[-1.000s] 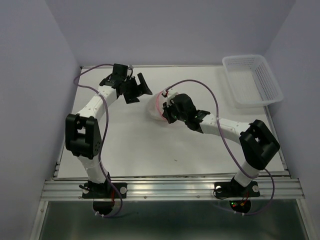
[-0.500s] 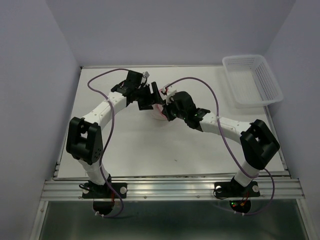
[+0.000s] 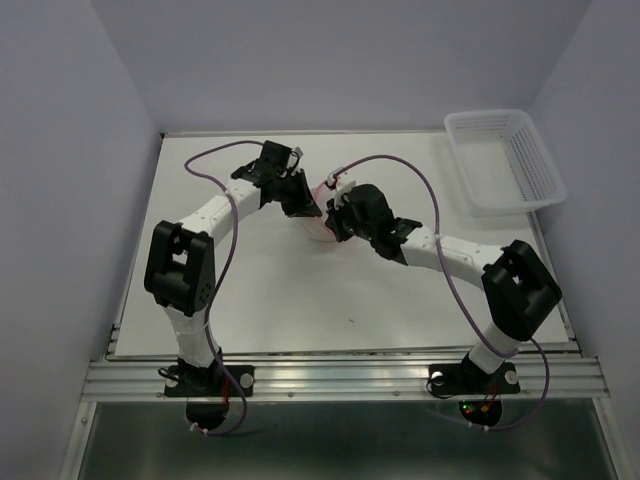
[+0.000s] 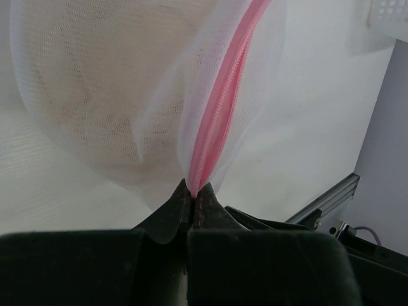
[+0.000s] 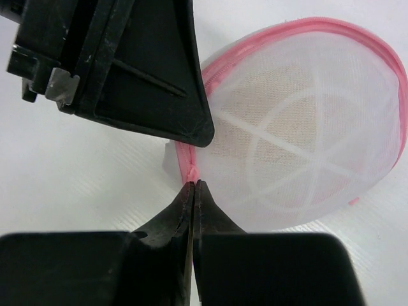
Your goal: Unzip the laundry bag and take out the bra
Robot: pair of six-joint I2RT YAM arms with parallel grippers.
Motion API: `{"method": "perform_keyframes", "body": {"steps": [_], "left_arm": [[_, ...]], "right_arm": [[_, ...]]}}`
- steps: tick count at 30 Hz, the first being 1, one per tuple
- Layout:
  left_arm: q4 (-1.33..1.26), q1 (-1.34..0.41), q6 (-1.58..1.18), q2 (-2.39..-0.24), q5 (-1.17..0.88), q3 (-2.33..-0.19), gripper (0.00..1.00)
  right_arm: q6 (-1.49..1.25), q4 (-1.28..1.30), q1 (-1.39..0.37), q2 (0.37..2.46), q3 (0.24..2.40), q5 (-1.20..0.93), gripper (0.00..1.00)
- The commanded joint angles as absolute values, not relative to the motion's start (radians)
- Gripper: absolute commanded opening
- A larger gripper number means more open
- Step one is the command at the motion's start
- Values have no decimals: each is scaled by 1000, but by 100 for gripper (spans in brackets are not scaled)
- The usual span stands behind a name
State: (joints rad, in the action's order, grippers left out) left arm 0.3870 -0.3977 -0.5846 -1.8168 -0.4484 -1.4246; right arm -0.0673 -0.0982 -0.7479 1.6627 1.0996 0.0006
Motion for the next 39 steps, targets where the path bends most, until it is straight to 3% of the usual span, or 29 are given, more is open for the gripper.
{"method": "perform_keyframes", "body": {"steps": [1, 14, 22, 26, 36, 39], "left_arm": [[388, -396, -584, -1804, -433, -1488, 0], [307, -265, -623, -1717, -495, -1414, 0], [282, -244, -552, -1726, -609, -1425, 0], [304, -242, -534, -1717, -566, -1431, 0], [313, -253, -534, -1778, -555, -1492, 1], [314, -264, -531, -1808, -552, -1540, 9]], "right_arm": [[-84, -143, -756, 1617, 1075, 77, 1], [-182, -80, -700, 1575, 963, 271, 1], [-173, -136, -482, 1670, 983, 302, 1], [-144, -198, -379, 1724, 1018, 290, 1], [-80, -203, -452, 1576, 1005, 78, 1], [-61, -140, -523, 1545, 1022, 109, 1]]}}
